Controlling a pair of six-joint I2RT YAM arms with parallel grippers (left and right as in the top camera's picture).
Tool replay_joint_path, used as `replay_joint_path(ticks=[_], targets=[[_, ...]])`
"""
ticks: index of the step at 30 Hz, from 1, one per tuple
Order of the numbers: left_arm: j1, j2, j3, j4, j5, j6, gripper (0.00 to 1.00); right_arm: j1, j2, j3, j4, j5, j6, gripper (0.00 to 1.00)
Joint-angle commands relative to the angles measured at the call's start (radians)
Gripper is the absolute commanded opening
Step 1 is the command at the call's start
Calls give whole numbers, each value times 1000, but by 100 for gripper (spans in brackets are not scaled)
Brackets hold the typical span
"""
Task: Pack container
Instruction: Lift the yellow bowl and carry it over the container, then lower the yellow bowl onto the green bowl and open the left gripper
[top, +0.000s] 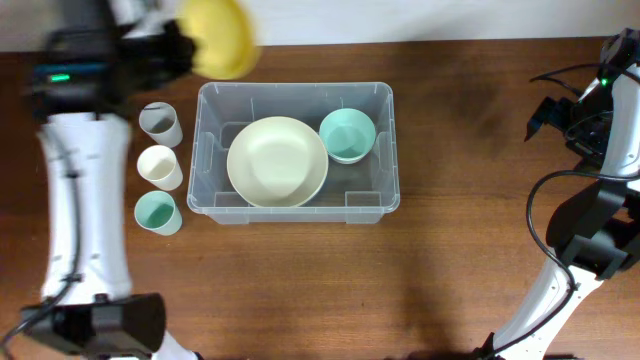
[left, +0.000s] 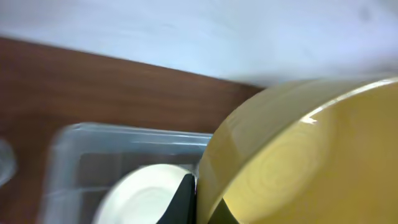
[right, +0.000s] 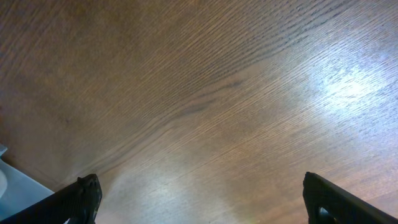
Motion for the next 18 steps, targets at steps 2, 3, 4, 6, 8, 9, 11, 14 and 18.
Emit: replay_joint_path(ticks=[2,3,4,6,8,9,11,14,18], targets=[[-169,63,14,11,-188,69,1,-6,-40,-3,0,5,-6,99],[-207,84,14,14,-217,69,1,-6,-40,-3,0,4,-6,99],[-233,103,14,20,-235,79,1,-6,-40,-3,0,4,-6,99],[-278,150,14,38,-240,126,1,-6,-40,-3,0,5,-6,99],[-306,198,14,50,-239,133,1,-6,-40,-3,0,5,-6,99],[-314,221,14,53,-238,133,1,-6,-40,-3,0,5,-6,99],[-325,267,14,57,-238,132,1,-6,-40,-3,0,4,-6,99],[-333,328,14,56,-230,142,1,-6,-40,-3,0,5,-6,99],[-337,386,14,50,-215,159,1,-6,-40,-3,0,4,-6,99]])
